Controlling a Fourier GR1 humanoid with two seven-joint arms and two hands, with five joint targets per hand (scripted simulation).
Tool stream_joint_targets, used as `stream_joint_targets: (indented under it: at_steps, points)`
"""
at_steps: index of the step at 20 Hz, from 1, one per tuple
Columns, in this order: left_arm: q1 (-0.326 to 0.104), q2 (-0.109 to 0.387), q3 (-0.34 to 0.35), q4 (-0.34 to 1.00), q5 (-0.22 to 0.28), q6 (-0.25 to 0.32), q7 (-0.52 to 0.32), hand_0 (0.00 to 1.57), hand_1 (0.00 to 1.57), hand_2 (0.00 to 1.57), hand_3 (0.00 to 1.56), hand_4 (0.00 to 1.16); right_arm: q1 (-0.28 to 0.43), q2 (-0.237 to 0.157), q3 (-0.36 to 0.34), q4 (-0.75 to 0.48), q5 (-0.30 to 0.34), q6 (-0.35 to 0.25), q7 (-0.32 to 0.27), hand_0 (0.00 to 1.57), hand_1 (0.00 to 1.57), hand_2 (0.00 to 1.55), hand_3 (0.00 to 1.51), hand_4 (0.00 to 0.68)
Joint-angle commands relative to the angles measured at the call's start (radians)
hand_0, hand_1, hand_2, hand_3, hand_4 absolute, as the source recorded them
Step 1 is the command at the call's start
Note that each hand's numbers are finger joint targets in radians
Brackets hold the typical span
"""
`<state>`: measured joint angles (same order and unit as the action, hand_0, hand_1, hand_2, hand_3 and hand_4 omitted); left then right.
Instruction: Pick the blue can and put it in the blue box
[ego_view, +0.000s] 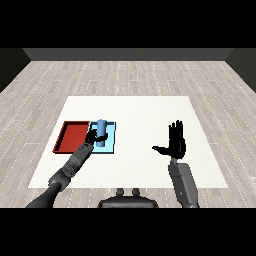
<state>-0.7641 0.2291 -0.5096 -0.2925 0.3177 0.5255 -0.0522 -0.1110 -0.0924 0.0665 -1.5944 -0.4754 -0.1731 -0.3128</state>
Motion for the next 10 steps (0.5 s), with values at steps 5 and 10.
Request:
stream_joint_targets:
  at_steps: [5,10]
  points:
    - [-0.045,-0.068,0.136,0.19,0.075,0.028,0.008,1.46,1.46,1.31,0.0,0.7,-0.025,-0.021,-0.043,0.105,0.003,0.034,-0.027,0.0,0.0,0.0,0.0,0.0]
    - [-0.13,-0.063,0.116,0.273,0.024,-0.063,0.099,0.0,0.0,0.0,0.0,0.0,-0.019,0.002,-0.04,0.09,0.008,0.038,-0.05,0.0,0.0,0.0,0.0,0.0]
